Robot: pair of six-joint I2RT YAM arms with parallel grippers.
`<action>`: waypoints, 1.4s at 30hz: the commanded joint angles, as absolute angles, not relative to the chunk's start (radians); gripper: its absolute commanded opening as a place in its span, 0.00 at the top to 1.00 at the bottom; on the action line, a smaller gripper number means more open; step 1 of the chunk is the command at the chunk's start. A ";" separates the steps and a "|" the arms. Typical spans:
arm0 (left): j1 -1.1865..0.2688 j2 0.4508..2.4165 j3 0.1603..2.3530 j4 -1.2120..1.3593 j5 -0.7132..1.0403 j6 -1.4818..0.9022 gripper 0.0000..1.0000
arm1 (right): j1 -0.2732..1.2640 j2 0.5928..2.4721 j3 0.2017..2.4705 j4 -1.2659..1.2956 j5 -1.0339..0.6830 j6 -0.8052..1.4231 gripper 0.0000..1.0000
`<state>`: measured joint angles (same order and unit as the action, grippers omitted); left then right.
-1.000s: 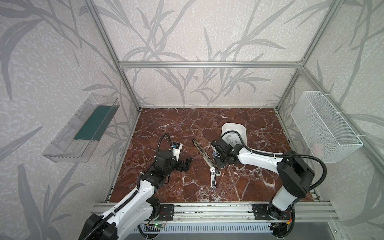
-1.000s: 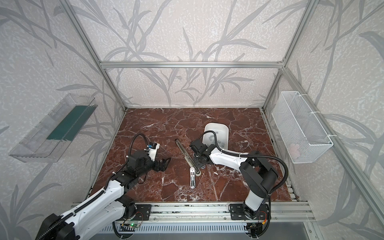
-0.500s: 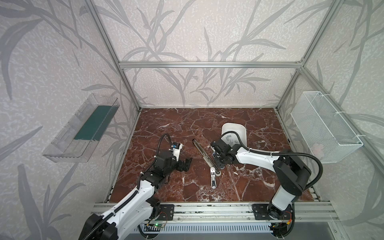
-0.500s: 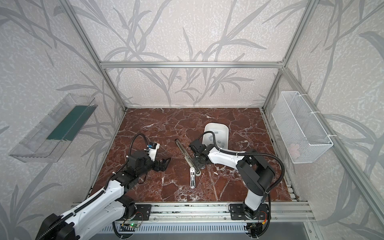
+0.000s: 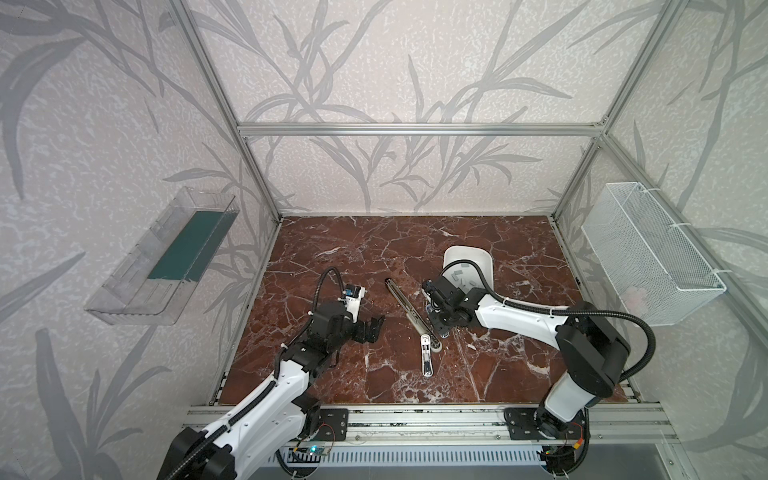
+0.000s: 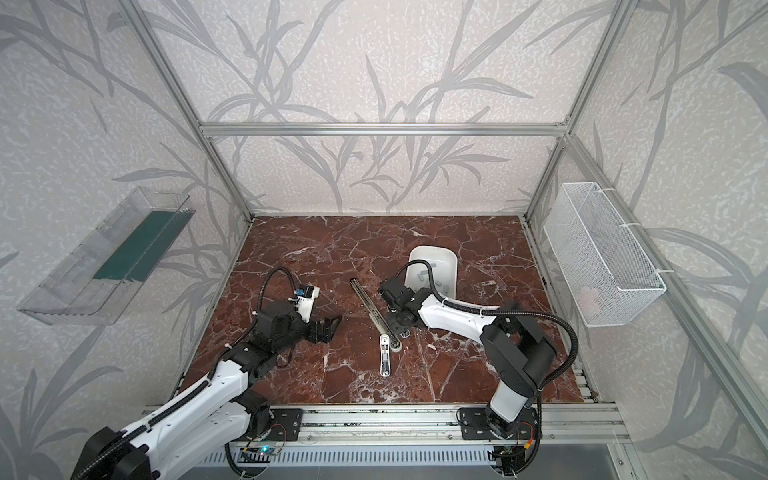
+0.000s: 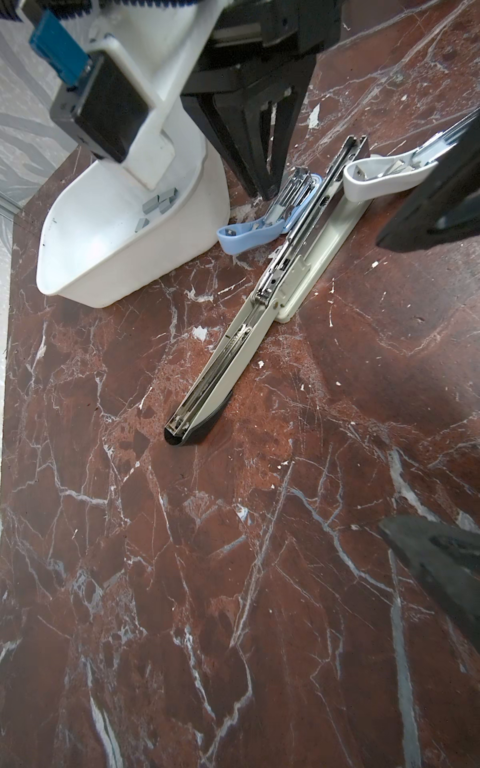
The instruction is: Load the staples into the stapler
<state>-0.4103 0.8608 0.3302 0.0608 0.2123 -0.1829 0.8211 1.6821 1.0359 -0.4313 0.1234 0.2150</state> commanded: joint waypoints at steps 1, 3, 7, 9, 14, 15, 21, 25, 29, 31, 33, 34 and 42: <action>-0.407 0.856 0.334 0.075 0.226 -0.179 0.01 | 0.828 1.666 1.041 -0.448 0.134 0.212 0.93; -0.406 0.856 0.335 0.074 0.227 -0.178 0.01 | 0.828 1.673 1.044 -0.449 0.130 0.213 0.93; -0.407 0.856 0.335 0.074 0.230 -0.178 0.01 | 0.830 1.692 1.046 -0.453 0.123 0.217 0.93; -0.407 0.856 0.335 0.073 0.227 -0.178 0.01 | 0.833 1.695 1.047 -0.454 0.121 0.217 0.93; -0.406 0.858 0.336 0.074 0.223 -0.180 0.01 | 0.834 1.698 1.045 -0.458 0.120 0.222 0.93; -0.407 0.857 0.335 0.074 0.223 -0.180 0.01 | 0.834 1.698 1.044 -0.460 0.117 0.224 0.93; -0.407 0.862 0.337 0.074 0.227 -0.179 0.01 | 0.846 1.681 1.025 -0.453 0.113 0.229 0.93; -0.406 0.860 0.337 0.074 0.227 -0.179 0.01 | 0.850 1.692 1.029 -0.460 0.120 0.229 0.93; -0.407 0.859 0.337 0.074 0.229 -0.178 0.01 | 0.850 1.695 1.027 -0.459 0.131 0.231 0.93; -0.406 0.859 0.336 0.074 0.231 -0.177 0.01 | 0.850 1.694 1.027 -0.460 0.138 0.230 0.93; -0.407 0.860 0.337 0.074 0.230 -0.177 0.01 | 0.850 1.693 1.024 -0.456 0.142 0.230 0.93; -0.407 0.860 0.337 0.074 0.230 -0.177 0.01 | 0.851 1.694 1.023 -0.456 0.143 0.230 0.94; -0.406 0.861 0.337 0.074 0.227 -0.179 0.01 | 0.850 1.731 1.032 -0.462 0.147 0.227 0.93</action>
